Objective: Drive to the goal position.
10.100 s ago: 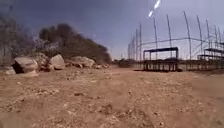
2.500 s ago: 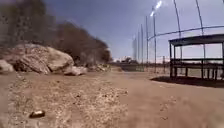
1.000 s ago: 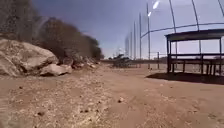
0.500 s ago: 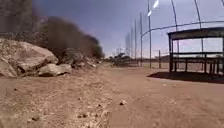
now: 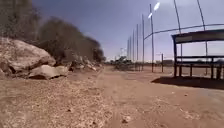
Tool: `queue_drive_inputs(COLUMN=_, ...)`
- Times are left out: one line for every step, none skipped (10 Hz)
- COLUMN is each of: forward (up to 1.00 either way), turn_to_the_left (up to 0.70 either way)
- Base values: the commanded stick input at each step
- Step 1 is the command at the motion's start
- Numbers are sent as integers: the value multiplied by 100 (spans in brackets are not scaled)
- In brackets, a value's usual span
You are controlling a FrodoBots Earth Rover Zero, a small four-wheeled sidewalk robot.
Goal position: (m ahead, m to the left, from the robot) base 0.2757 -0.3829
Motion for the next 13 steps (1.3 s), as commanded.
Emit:
queue_drive_inputs(forward=0, turn_to_the_left=0)
queue_drive_inputs(forward=0, turn_to_the_left=0)
queue_drive_inputs(forward=0, turn_to_the_left=0)
queue_drive_inputs(forward=12, turn_to_the_left=0)
queue_drive_inputs(forward=25, turn_to_the_left=0)
queue_drive_inputs(forward=39, turn_to_the_left=0)
queue_drive_inputs(forward=53, turn_to_the_left=0)
queue_drive_inputs(forward=67, turn_to_the_left=0)
queue_drive_inputs(forward=81, turn_to_the_left=0)
queue_drive_inputs(forward=85, turn_to_the_left=0)
queue_drive_inputs(forward=85, turn_to_the_left=0)
queue_drive_inputs(forward=85, turn_to_the_left=0)
queue_drive_inputs(forward=85, turn_to_the_left=0)
